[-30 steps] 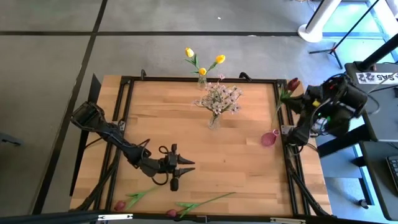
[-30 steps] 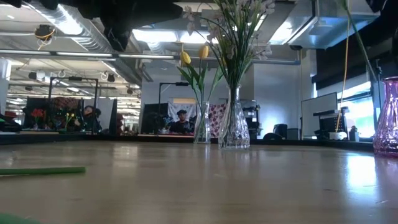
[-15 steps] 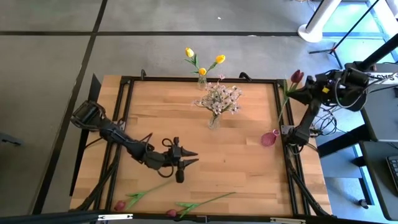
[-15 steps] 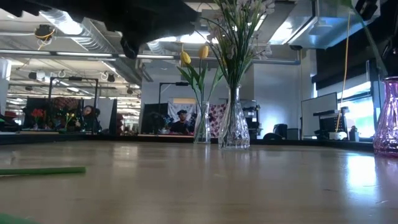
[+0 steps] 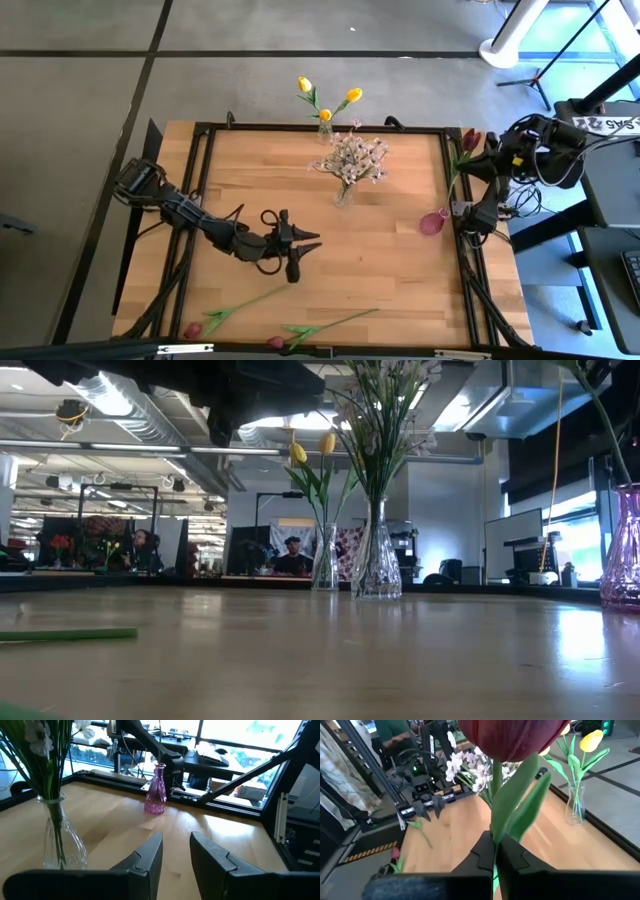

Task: Sort flowers into vase by color
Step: Put the right red flower into the pink vase, then put the left red flower into the pink vase

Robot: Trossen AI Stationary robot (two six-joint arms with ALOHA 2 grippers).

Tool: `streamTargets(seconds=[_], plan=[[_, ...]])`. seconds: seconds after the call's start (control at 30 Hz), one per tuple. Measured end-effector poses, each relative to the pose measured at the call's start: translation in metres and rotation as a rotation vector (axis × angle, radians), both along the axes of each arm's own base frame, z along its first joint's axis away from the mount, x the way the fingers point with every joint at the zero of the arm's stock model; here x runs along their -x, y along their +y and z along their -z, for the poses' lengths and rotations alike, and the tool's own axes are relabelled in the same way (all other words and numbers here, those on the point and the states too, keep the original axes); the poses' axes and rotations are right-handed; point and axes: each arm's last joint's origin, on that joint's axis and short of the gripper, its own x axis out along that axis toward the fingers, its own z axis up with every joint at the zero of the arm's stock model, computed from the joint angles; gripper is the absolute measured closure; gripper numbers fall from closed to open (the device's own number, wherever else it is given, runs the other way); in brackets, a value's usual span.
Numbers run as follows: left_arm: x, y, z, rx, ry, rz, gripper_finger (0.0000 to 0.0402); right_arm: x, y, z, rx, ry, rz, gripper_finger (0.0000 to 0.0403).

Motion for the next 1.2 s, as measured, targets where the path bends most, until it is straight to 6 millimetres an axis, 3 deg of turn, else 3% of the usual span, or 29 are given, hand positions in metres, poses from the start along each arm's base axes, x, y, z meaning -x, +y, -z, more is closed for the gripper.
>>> streamTargets(seconds=[0.23,0.37,0.6,0.73,0.9,1.03,1.2], plan=[[0.004,-0.010,-0.001,0.047,-0.021,0.030,0.0306,-0.003,0.007,0.016,0.090,0.071,-0.037,0.0401],[0.008,-0.021,-0.006,0.137,-0.081,0.090,0.0306,-0.006,0.016,0.029,0.161,0.123,-0.083,0.0379],[0.015,-0.038,-0.012,0.202,-0.131,0.185,0.0306,-0.007,0.026,0.043,0.092,0.270,-0.225,0.0287],[0.016,-0.040,-0.012,0.266,-0.131,0.222,0.0306,-0.001,0.025,0.038,-0.066,0.415,-0.373,0.0220],[0.016,-0.040,-0.007,0.371,-0.097,0.213,0.0306,0.004,0.025,0.031,-0.142,0.571,-0.384,0.0170],[0.016,-0.039,-0.001,0.443,-0.048,0.191,0.0306,-0.005,0.044,0.030,-0.095,0.639,-0.389,0.0166],[0.017,-0.038,0.004,0.478,-0.019,0.155,0.0306,-0.025,0.088,0.030,-0.017,0.722,-0.428,0.0171]])
